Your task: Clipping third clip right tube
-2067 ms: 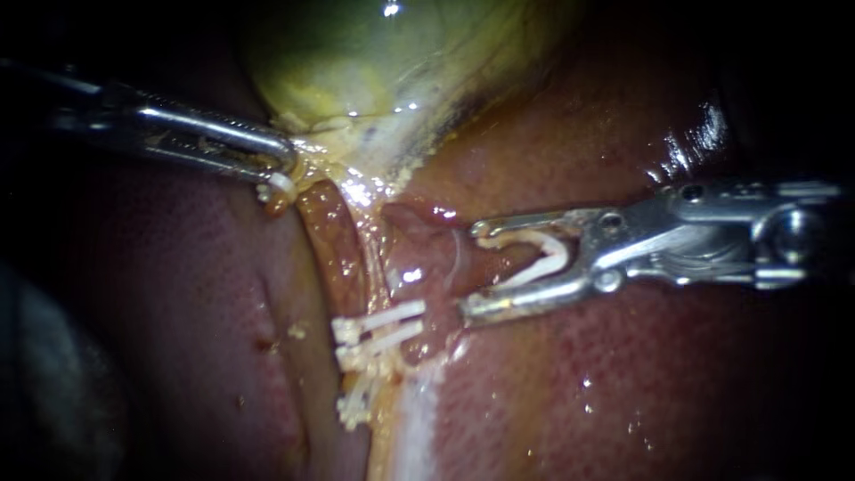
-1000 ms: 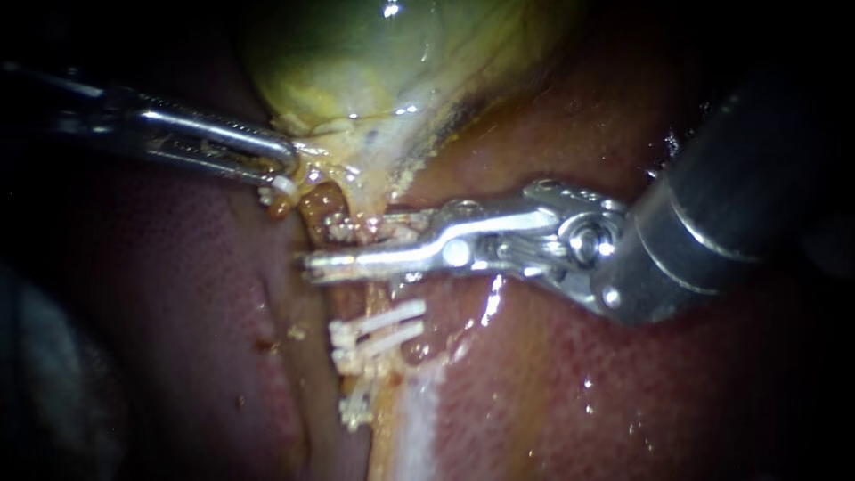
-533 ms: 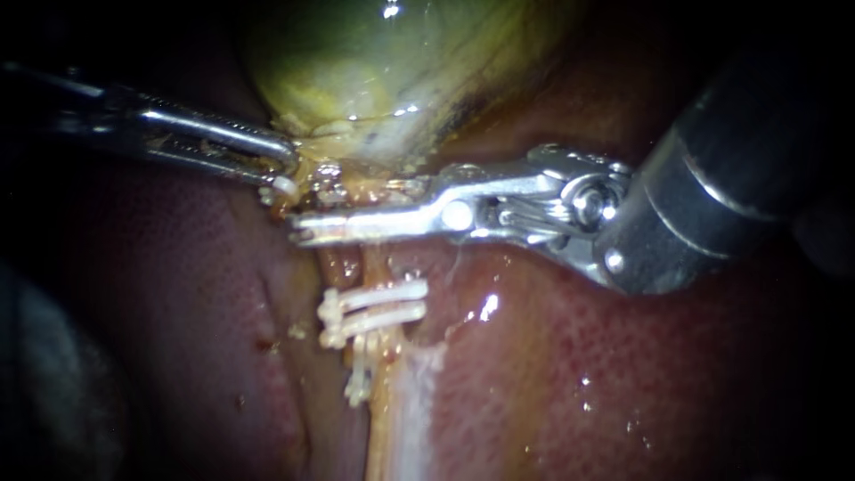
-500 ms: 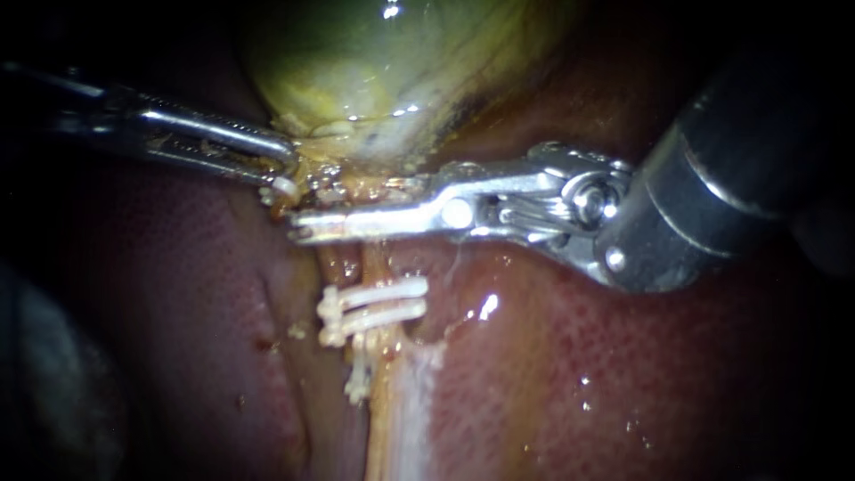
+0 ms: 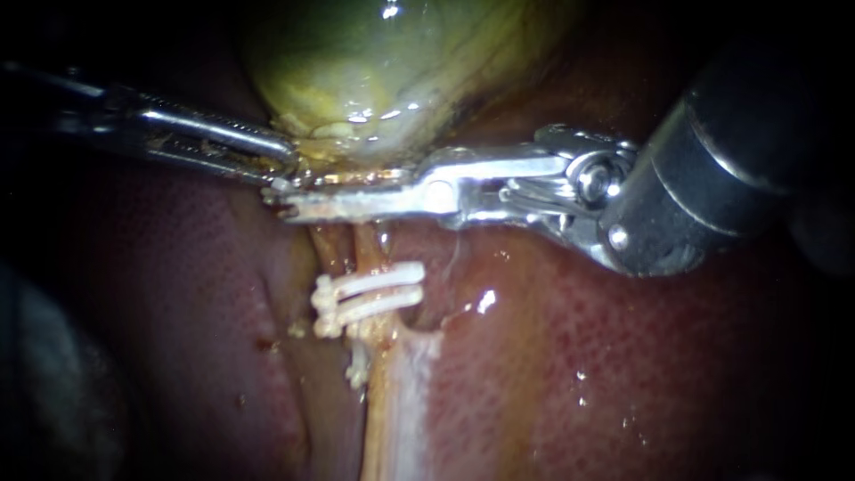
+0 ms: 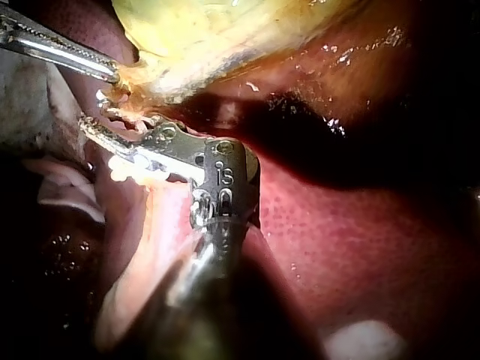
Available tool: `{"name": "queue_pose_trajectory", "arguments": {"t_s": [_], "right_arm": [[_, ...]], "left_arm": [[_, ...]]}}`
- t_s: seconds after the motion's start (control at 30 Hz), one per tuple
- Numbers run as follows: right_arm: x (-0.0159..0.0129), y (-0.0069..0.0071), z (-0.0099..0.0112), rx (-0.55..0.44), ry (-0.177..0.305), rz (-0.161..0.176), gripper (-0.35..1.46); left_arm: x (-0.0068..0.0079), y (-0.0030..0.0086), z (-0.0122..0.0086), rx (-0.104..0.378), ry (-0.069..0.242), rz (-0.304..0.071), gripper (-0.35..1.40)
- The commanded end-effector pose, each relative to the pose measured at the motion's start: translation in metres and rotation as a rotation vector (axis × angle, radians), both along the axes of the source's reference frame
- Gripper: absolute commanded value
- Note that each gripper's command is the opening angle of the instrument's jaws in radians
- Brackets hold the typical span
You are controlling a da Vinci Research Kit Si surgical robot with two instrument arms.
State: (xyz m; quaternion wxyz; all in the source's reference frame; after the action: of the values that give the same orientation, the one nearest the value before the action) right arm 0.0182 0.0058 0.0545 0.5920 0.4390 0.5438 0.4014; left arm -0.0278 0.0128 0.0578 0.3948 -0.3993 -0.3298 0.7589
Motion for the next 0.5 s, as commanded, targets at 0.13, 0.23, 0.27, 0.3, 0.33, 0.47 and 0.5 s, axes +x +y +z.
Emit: {"name": "queue_pose_trajectory", "arguments": {"t_s": [0.13,0.23,0.27,0.3,0.33,0.47,0.5], "right_arm": [[-0.0005,-0.0002,-0.0002,0.035,-0.002,-0.003,-0.35],[-0.0007,-0.0002,-0.0002,0.076,-0.005,-0.004,-0.35],[-0.0007,-0.0002,-0.0003,0.076,-0.006,-0.002,-0.35],[-0.0007,-0.0003,-0.0003,0.076,-0.005,-0.005,-0.35],[-0.0007,-0.0003,-0.0003,0.076,-0.005,-0.005,-0.35],[-0.0006,-0.0004,-0.0003,0.075,-0.005,-0.005,-0.35],[-0.0006,-0.0004,-0.0002,0.075,-0.005,-0.005,-0.35]], "left_arm": [[0.0,0.0,0.0,0.0,0.0,0.0,-0.35],[0.0,0.0,0.0,0.0,0.0,0.0,-0.35],[0.0,0.0,0.0,0.0,0.0,0.0,-0.35],[0.0,0.0,0.0,0.0,0.0,0.0,-0.35],[0.0,0.0,0.0,0.0,0.0,0.0,-0.35],[0.0,0.0,0.0,0.0,0.0,0.0,-0.35],[0.0,0.0,0.0,0.0,0.0,0.0,-0.35]]}}
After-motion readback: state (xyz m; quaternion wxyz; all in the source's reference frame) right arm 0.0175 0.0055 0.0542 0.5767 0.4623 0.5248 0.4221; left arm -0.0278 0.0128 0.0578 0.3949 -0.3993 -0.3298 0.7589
